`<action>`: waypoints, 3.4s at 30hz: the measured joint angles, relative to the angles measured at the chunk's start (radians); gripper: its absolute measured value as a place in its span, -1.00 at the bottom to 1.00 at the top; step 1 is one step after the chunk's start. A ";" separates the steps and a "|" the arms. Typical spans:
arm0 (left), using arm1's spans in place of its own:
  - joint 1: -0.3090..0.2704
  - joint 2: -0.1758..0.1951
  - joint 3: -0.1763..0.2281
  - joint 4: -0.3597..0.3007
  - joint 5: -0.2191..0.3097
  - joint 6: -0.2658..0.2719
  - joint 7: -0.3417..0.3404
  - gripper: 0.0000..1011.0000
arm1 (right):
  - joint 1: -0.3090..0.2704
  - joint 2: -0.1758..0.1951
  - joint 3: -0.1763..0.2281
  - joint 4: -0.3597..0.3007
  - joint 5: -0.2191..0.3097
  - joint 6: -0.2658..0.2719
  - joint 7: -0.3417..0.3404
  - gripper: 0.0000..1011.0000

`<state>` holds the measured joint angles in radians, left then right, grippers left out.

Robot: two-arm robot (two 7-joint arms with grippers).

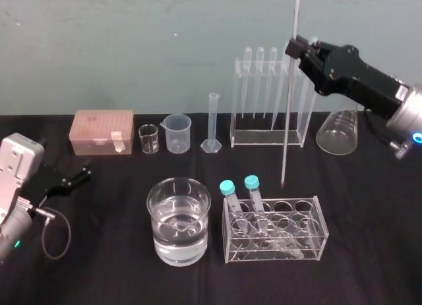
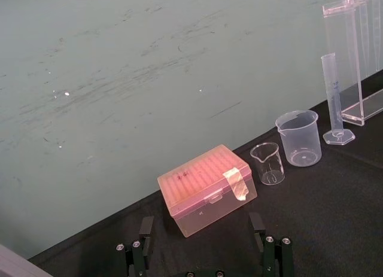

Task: Hold the thermometer with one hand and immerse one end into the beaker, then reinsert it into the test tube rack.

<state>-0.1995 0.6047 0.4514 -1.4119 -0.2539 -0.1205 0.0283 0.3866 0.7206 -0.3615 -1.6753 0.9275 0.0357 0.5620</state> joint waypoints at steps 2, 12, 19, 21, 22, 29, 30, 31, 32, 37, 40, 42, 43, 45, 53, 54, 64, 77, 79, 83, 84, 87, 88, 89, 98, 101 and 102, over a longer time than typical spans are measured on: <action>0.000 0.000 0.000 0.000 0.000 0.000 0.000 0.99 | -0.017 0.004 0.006 -0.004 0.000 0.001 -0.004 -0.90; 0.000 0.000 0.000 0.000 0.000 0.000 0.000 0.99 | -0.050 -0.004 -0.001 0.011 -0.016 0.007 0.003 -0.90; 0.000 0.000 0.000 0.000 0.000 0.000 0.000 0.99 | -0.046 -0.025 -0.026 0.042 -0.054 -0.004 0.018 -0.90; 0.000 0.000 0.000 0.000 0.000 0.000 0.000 0.99 | -0.046 -0.031 -0.032 0.051 -0.074 -0.016 0.021 -0.90; 0.000 0.000 0.000 0.000 0.000 0.000 0.000 0.99 | -0.046 -0.033 -0.034 0.054 -0.080 -0.018 0.022 -0.90; 0.000 0.000 0.000 0.000 0.000 0.000 0.000 0.99 | -0.049 -0.050 -0.046 0.075 -0.129 -0.031 0.023 -0.90; 0.000 0.000 0.000 0.000 0.000 0.000 0.000 0.99 | -0.049 -0.054 -0.050 0.080 -0.140 -0.031 0.023 -0.90; 0.000 0.000 0.000 0.000 0.000 0.000 0.000 0.99 | -0.049 -0.056 -0.052 0.082 -0.144 -0.031 0.024 -0.90; 0.000 0.000 0.000 0.000 0.000 0.000 0.000 0.99 | -0.049 -0.057 -0.054 0.084 -0.149 -0.030 0.025 -0.90; 0.000 0.000 0.000 0.000 0.000 0.000 0.000 0.99 | -0.048 -0.063 -0.066 0.100 -0.189 -0.031 0.033 -0.90; 0.000 0.000 0.000 0.000 0.000 0.000 0.000 0.99 | -0.047 -0.066 -0.070 0.107 -0.208 -0.031 0.039 -0.90; 0.000 0.000 0.000 0.000 0.000 0.000 0.000 0.99 | -0.046 -0.066 -0.071 0.109 -0.215 -0.031 0.042 -0.90; 0.000 0.000 0.000 0.000 0.000 0.000 0.000 0.99 | -0.046 -0.067 -0.072 0.110 -0.219 -0.031 0.043 -0.90; 0.000 0.000 0.000 0.000 0.000 0.000 0.000 0.99 | -0.045 -0.069 -0.073 0.115 -0.229 -0.030 0.047 -0.90; 0.000 0.000 0.000 0.000 0.000 0.000 0.000 0.99 | -0.045 -0.077 -0.072 0.120 -0.245 -0.024 0.051 -0.90; 0.000 0.000 0.000 0.000 0.000 0.000 0.000 0.99 | -0.045 -0.079 -0.071 0.121 -0.248 -0.022 0.051 -0.90; 0.000 0.000 0.000 0.000 0.000 0.000 0.000 0.99 | -0.045 -0.079 -0.070 0.122 -0.248 -0.021 0.051 -0.90; 0.000 0.000 0.000 0.000 0.000 0.000 0.000 0.99 | -0.046 -0.077 -0.070 0.121 -0.248 -0.019 0.051 -0.25; 0.000 0.000 0.000 0.000 0.000 0.000 0.000 0.99 | -0.046 -0.077 -0.070 0.121 -0.247 -0.019 0.051 -0.14; 0.000 0.000 0.000 0.000 0.000 0.000 0.000 0.99 | -0.046 -0.077 -0.070 0.121 -0.247 -0.019 0.050 0.15; 0.000 0.000 0.000 0.000 0.000 0.000 0.000 0.99 | -0.046 -0.077 -0.070 0.121 -0.247 -0.019 0.051 0.17; 0.000 0.000 0.000 0.000 0.000 0.000 0.000 0.99 | -0.046 -0.077 -0.070 0.121 -0.247 -0.019 0.050 0.38; 0.000 0.000 0.000 0.000 0.000 0.000 0.000 0.99 | -0.046 -0.077 -0.070 0.121 -0.246 -0.019 0.050 0.42; 0.000 0.000 0.000 0.000 0.000 0.000 0.000 0.99 | -0.047 -0.077 -0.068 0.120 -0.246 -0.020 0.050 0.50; 0.000 0.000 0.000 0.000 0.000 0.000 0.000 0.99 | -0.108 -0.105 0.021 0.130 -0.382 -0.023 -0.280 0.97; 0.000 0.000 0.000 0.000 0.000 0.000 0.000 0.99 | -0.117 -0.120 0.011 0.189 -0.468 0.074 -0.421 0.98; 0.000 0.000 0.000 0.000 0.000 0.000 0.000 0.99 | -0.117 -0.120 0.011 0.189 -0.468 0.074 -0.421 0.98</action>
<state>-0.1995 0.6047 0.4514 -1.4120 -0.2539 -0.1205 0.0283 0.2699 0.6004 -0.3505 -1.4866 0.4593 0.1098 0.1408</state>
